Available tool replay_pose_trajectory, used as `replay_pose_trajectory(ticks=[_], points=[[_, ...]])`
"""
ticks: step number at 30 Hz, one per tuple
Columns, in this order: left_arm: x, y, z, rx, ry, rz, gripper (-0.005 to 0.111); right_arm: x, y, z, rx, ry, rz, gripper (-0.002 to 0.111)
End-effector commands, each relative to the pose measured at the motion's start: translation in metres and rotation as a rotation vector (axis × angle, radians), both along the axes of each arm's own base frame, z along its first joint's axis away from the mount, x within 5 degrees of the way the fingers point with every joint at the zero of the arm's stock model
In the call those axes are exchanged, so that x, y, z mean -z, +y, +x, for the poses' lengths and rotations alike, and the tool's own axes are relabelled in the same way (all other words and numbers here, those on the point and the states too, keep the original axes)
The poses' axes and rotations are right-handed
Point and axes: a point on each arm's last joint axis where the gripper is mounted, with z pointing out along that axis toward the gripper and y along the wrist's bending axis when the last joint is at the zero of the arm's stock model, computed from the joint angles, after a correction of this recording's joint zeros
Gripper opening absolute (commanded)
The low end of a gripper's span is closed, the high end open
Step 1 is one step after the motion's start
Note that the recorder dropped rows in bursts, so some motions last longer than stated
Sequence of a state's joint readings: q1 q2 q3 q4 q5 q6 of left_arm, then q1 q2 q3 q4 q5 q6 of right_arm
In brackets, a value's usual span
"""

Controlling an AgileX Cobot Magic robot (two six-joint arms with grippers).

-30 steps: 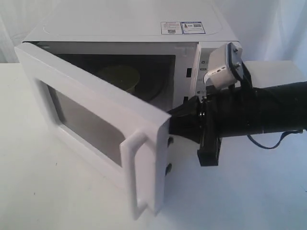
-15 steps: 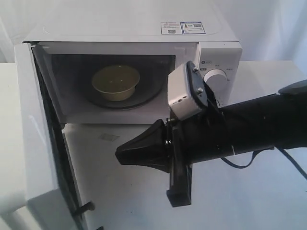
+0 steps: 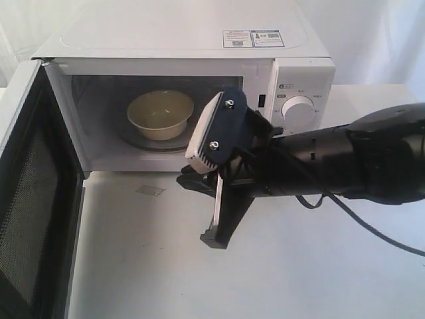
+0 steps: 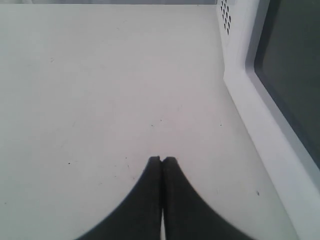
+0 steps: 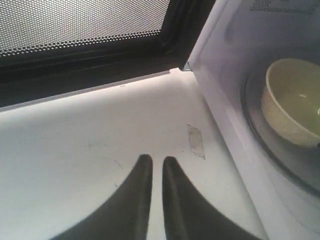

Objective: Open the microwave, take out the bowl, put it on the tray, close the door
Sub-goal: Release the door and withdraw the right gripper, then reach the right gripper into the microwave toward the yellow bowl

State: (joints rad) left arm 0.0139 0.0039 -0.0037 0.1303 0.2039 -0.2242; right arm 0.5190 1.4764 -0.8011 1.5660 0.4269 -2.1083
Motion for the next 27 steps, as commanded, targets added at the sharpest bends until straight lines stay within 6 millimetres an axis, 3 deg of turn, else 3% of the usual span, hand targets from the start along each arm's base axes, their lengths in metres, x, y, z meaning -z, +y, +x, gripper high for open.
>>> replay_pose_trajectory(ticks=[1, 4, 10, 14, 17, 20, 24, 27], points=[[0.001, 0.000, 0.000, -0.004, -0.003, -0.007, 0.000, 0.000, 0.018, 0.017, -0.029, -0.067, -0.058, 0.029], [0.001, 0.000, 0.000, -0.004, -0.003, -0.007, 0.000, 0.002, 0.026, 0.033, -0.058, -0.131, -0.136, 0.036], [0.001, 0.000, 0.000, -0.004, -0.003, -0.007, 0.000, 0.011, 0.049, 0.058, -0.089, -0.237, -0.259, 0.037], [0.001, 0.000, 0.000, -0.004, -0.003, -0.007, 0.000, 0.009, 0.061, 0.064, 0.084, -0.307, -0.303, 0.037], [0.001, 0.000, 0.000, -0.004, -0.003, -0.007, 0.000, 0.008, 0.063, 0.064, 0.112, -0.308, -0.301, 0.037], [0.001, 0.000, 0.000, -0.004, -0.003, -0.007, 0.000, 0.015, 0.062, 0.060, 0.174, -0.186, -0.221, 0.037], [0.001, 0.000, 0.000, -0.004, -0.003, -0.007, 0.000, 0.023, 0.071, 0.044, 0.180, 0.137, -0.021, 0.037], [0.001, 0.000, 0.000, -0.004, -0.003, -0.007, 0.000, 0.029, 0.074, 0.032, 0.154, 0.315, 0.030, 0.037]])
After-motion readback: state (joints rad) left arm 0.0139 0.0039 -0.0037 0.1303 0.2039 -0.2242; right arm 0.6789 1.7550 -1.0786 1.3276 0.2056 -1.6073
